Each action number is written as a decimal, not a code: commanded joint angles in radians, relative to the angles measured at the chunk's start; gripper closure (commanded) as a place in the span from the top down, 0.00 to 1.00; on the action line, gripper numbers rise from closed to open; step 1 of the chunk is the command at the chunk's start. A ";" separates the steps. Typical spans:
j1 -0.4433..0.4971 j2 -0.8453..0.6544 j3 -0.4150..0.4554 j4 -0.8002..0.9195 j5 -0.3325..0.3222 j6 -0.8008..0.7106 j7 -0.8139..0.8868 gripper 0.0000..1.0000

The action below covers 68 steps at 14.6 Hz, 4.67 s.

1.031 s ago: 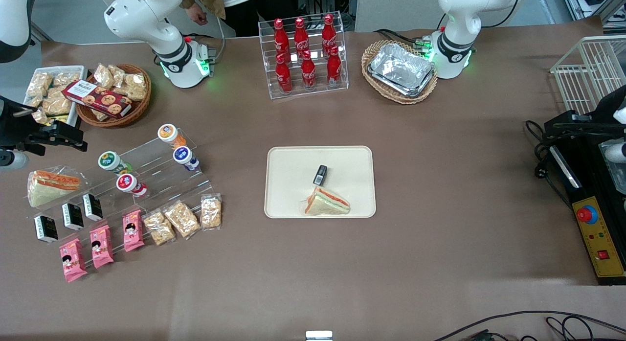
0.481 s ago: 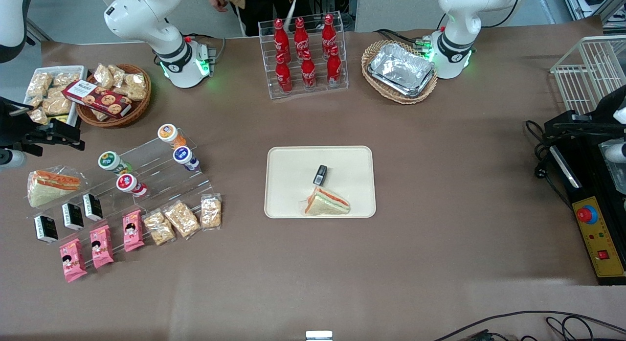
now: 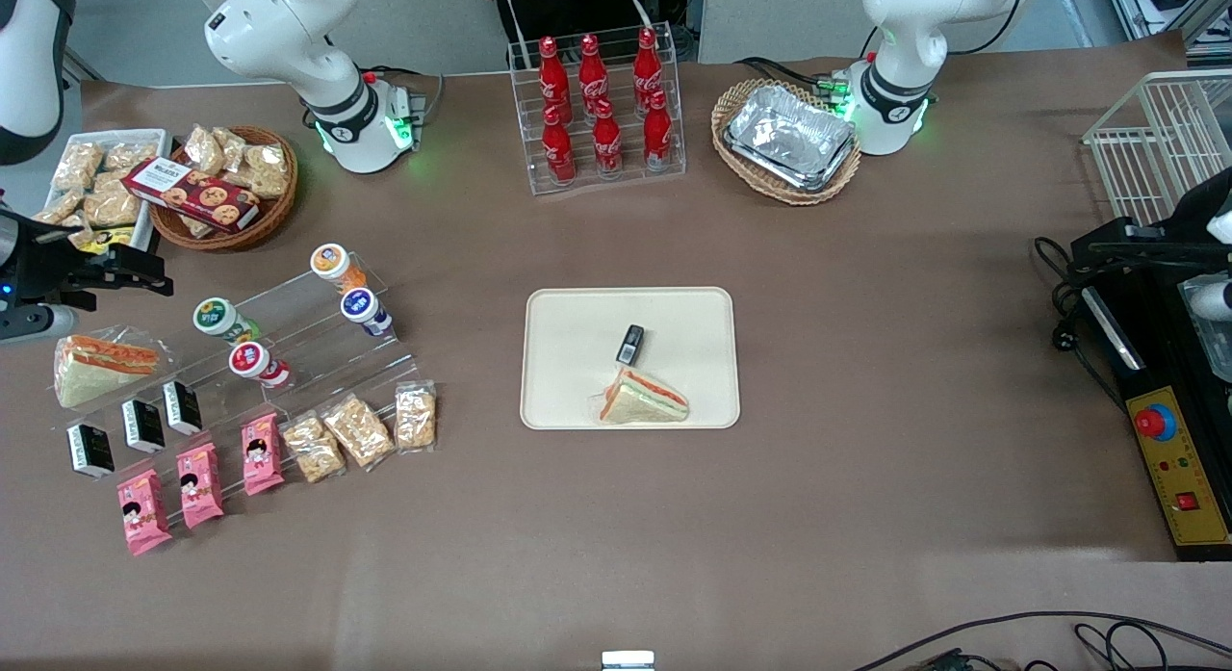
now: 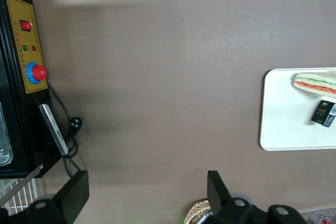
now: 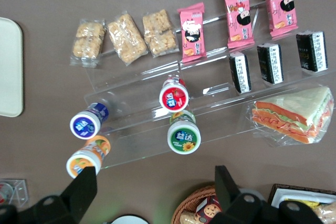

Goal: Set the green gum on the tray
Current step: 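Move the right gripper over the green-labelled gum bottle on the rack, then lower the right gripper and close it on the green gum bottle, then lift the green gum bottle and carry it over the cream tray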

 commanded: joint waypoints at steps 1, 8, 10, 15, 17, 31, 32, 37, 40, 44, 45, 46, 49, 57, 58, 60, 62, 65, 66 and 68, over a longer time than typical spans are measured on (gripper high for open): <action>0.008 -0.115 0.009 -0.147 -0.067 0.088 -0.006 1.00; 0.008 -0.202 0.009 -0.372 -0.147 0.294 -0.003 1.00; 0.006 -0.204 0.009 -0.438 -0.147 0.369 -0.001 1.00; 0.006 -0.198 0.006 -0.513 -0.168 0.444 0.003 1.00; 0.000 -0.198 0.004 -0.547 -0.187 0.486 0.003 1.00; -0.024 -0.193 0.007 -0.636 -0.223 0.587 -0.003 0.29; -0.023 -0.193 0.010 -0.627 -0.228 0.580 -0.006 0.27; 0.000 -0.191 0.021 -0.402 -0.228 0.325 -0.006 0.27; 0.048 -0.188 0.026 -0.229 -0.213 0.160 0.000 0.27; 0.089 -0.115 0.029 0.012 -0.093 -0.049 0.031 0.27; 0.098 -0.087 0.036 0.064 -0.054 -0.096 0.064 0.27; 0.107 -0.066 0.051 0.098 -0.032 -0.135 0.113 0.27; 0.127 -0.055 0.163 0.115 -0.004 -0.140 0.331 0.28; 0.131 0.083 0.452 0.051 0.188 0.005 0.802 0.28; 0.131 0.089 0.488 0.015 0.188 0.059 0.856 0.28; 0.134 0.089 0.532 -0.083 0.186 0.194 0.904 0.28; 0.164 0.103 0.538 -0.163 0.186 0.323 0.904 0.28; 0.207 0.173 0.541 -0.220 0.188 0.466 0.904 0.28; 0.227 0.206 0.541 -0.228 0.189 0.504 0.904 0.28; 0.239 0.253 0.542 -0.239 0.206 0.547 0.904 0.28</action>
